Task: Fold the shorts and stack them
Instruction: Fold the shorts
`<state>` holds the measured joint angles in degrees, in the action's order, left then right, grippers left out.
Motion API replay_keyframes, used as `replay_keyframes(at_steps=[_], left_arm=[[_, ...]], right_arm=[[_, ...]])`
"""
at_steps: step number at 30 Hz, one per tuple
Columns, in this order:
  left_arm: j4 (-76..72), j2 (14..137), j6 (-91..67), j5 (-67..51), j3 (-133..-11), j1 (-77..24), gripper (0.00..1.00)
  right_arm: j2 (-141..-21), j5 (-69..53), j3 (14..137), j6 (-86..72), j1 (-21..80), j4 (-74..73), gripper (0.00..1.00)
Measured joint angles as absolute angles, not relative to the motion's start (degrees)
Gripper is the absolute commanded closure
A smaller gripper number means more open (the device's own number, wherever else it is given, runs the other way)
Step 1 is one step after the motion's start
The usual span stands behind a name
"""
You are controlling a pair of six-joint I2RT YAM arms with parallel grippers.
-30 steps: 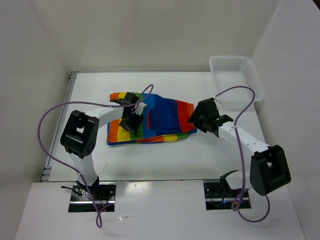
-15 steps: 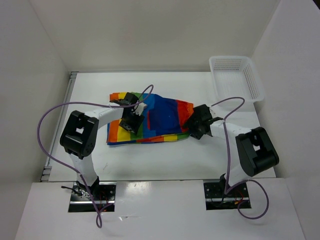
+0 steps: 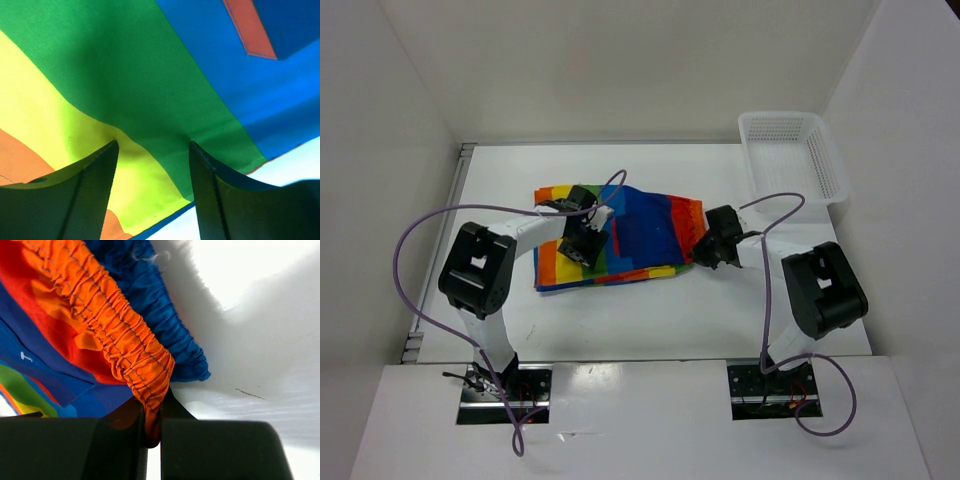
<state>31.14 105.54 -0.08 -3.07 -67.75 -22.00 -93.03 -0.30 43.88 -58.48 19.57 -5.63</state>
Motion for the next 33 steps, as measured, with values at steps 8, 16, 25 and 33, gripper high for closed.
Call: replay_keyframes(at_steps=[8, 16, 25, 33], left_arm=[[40.9, 102.5, -0.2, -11.9, -71.8, -18.9, 0.21], [39.7, 98.5, -0.2, -15.3, -78.4, -11.5, 0.18], [39.7, 115.8, -0.3, -16.4, -83.8, -11.7, 0.23], [38.0, 118.9, -0.4, -17.1, -86.5, -11.0, 0.56]], right_arm=[[-85.0, 9.5, 49.3, -49.2, 19.3, -16.4, 1.00], [-82.1, 23.8, 62.9, -36.9, 23.5, -26.6, 1.00], [-95.4, 39.0, 82.2, -19.1, 43.4, -31.1, 1.00], [-110.5, 37.3, 94.8, -4.1, 59.0, -29.0, 1.00]])
